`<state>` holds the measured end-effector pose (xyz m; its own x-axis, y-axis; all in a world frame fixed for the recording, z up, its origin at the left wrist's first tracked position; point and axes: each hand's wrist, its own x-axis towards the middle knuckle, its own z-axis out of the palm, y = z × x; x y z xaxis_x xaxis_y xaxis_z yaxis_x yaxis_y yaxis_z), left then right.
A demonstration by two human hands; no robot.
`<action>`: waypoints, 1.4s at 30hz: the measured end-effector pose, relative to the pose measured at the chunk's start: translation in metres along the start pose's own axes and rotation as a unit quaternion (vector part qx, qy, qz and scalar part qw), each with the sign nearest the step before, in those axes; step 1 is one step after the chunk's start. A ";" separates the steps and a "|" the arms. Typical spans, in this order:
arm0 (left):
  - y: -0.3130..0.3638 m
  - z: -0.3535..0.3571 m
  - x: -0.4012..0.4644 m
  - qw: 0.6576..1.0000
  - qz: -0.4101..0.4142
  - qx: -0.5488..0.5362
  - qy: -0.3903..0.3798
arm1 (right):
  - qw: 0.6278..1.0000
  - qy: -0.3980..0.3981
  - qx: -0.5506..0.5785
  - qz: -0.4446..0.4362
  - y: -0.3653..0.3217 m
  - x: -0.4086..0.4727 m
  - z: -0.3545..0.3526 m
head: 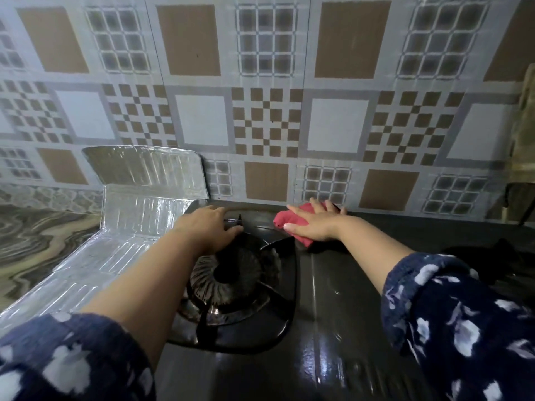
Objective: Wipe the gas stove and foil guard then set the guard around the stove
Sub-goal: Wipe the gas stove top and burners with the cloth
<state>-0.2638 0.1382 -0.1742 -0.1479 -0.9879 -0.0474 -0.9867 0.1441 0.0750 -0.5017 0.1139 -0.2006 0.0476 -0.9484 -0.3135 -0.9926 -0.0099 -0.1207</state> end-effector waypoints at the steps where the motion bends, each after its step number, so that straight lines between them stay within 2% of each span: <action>1: -0.005 0.000 -0.002 1.000 -0.009 -0.004 0.002 | 1.000 -0.004 -0.005 -0.018 -0.007 0.006 -0.002; 4: -0.026 -0.002 -0.003 0.999 -0.035 -0.017 0.000 | 0.997 -0.020 -0.017 -0.071 -0.032 0.023 -0.008; 9: -0.057 0.000 -0.012 0.995 -0.071 -0.059 -0.049 | 0.987 -0.055 -0.030 -0.146 -0.074 0.048 -0.019; 16: -0.065 0.012 -0.020 0.985 -0.079 -0.146 -0.046 | 0.972 -0.108 -0.054 -0.203 -0.129 0.078 -0.031; 20: -0.067 0.015 -0.019 0.985 -0.082 -0.148 -0.042 | 0.964 -0.119 -0.081 -0.222 -0.151 0.097 -0.033; 23: -0.062 0.012 -0.023 0.986 -0.079 -0.144 -0.039 | 0.962 -0.115 -0.060 -0.239 -0.166 0.102 -0.032; 26: -0.062 0.011 -0.023 0.985 -0.076 -0.150 -0.040 | 0.955 -0.101 0.008 -0.277 -0.176 0.106 -0.028; 34: -0.061 0.012 -0.023 0.979 -0.091 -0.175 -0.049 | 0.962 -0.109 0.044 -0.248 -0.137 0.089 -0.029; 36: -0.062 0.013 -0.022 0.981 -0.084 -0.166 -0.046 | 0.972 -0.081 0.042 -0.216 -0.117 0.078 -0.025; 40: -0.055 0.007 -0.018 0.999 -0.041 -0.032 -0.013 | 0.990 -0.021 0.054 -0.130 -0.070 0.060 -0.017; 42: -0.044 0.002 -0.017 1.000 0.004 -0.006 0.006 | 0.996 0.002 0.042 -0.077 -0.053 0.030 -0.012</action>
<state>-0.2179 0.1484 -0.1788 -0.1549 -0.9873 -0.0340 -0.9846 0.1515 0.0869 -0.4493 0.0818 -0.1927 0.1983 -0.9392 -0.2805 -0.9607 -0.1296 -0.2454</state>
